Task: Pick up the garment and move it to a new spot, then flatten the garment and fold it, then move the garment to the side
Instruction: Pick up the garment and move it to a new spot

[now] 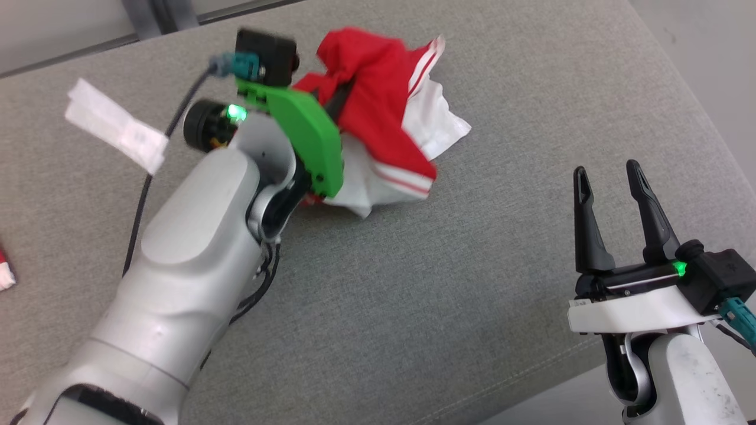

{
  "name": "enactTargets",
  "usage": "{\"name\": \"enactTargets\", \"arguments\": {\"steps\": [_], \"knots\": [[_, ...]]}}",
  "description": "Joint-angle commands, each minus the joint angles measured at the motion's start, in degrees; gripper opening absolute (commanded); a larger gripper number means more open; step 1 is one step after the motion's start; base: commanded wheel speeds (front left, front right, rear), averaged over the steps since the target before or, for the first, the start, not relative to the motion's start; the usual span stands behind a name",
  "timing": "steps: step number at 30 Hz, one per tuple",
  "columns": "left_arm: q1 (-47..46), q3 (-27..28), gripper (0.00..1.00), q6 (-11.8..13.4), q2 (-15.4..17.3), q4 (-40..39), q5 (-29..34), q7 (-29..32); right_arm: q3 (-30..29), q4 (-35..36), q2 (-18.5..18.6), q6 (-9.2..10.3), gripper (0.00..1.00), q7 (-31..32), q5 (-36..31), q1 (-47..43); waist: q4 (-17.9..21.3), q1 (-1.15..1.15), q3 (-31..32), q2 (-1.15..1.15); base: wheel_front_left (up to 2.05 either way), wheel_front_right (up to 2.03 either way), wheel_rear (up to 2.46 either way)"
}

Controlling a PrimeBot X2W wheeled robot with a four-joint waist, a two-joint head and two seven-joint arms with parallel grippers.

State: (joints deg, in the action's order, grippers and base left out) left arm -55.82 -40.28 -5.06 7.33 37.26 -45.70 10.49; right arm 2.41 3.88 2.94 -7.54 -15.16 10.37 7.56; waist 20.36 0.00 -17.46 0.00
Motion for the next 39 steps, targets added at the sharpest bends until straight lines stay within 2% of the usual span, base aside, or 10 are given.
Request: {"name": "enactTargets", "arguments": {"steps": [1,5,6,7,11,16,22,26,32,39], "knots": [[2.4,-0.3,0.0,-0.4,1.1,1.7,0.5,-1.2,0.3,0.3,-0.1,0.1,1.0,0.0,0.6,1.0,2.9,0.0,-4.6,0.0,0.0,0.0,0.0],[5.2,-1.9,0.0,0.0,1.8,6.5,3.1,-7.0,0.3,-0.1,0.0,0.1,1.0,0.0,0.5,1.5,2.6,0.0,-5.5,0.0,0.0,0.0,0.0],[5.5,-2.3,0.08,0.0,1.7,7.4,3.9,-8.6,0.1,-0.2,0.0,0.1,1.0,0.0,0.3,1.5,2.2,0.0,-5.3,0.0,0.0,0.0,0.0],[5.8,-2.6,1.0,0.3,1.2,8.4,5.0,-11.4,-0.1,-0.4,-0.1,0.1,1.0,0.0,-0.2,1.3,1.4,0.0,-4.9,0.0,0.0,0.0,0.0],[6.5,-4.0,1.0,0.8,0.6,8.6,8.1,-19.9,-0.2,-0.9,0.0,0.1,1.0,0.0,-2.4,0.2,-1.9,0.0,-2.0,0.0,0.0,0.0,0.0],[12.4,-2.1,1.0,5.4,2.4,5.8,10.9,-25.5,2.2,-1.2,0.1,0.1,1.0,0.0,-4.8,-1.7,-7.2,0.0,4.4,0.0,0.0,0.0,0.0],[28.5,8.7,1.0,10.7,3.8,-9.1,14.4,-25.6,4.3,-4.3,0.1,0.1,1.0,0.0,-5.5,-4.8,-13.5,0.0,10.8,0.0,0.0,0.0,0.0],[40.7,17.1,1.0,12.0,2.7,-19.2,19.6,-25.6,4.0,-5.7,0.0,0.1,1.0,0.0,-6.0,-7.0,-16.4,0.0,14.8,0.0,0.0,0.0,0.0],[54.0,29.2,1.0,9.6,-1.7,-32.3,28.5,-25.6,3.5,-5.7,0.0,0.1,1.0,0.0,-5.7,-8.8,-18.3,0.0,16.7,0.0,0.0,0.0,0.0],[61.3,34.3,1.0,6.3,-4.2,-40.8,34.9,-25.6,3.1,-4.6,0.0,0.1,1.0,0.0,-5.1,-11.4,-18.9,0.0,18.6,0.0,0.0,0.0,0.0]]}}
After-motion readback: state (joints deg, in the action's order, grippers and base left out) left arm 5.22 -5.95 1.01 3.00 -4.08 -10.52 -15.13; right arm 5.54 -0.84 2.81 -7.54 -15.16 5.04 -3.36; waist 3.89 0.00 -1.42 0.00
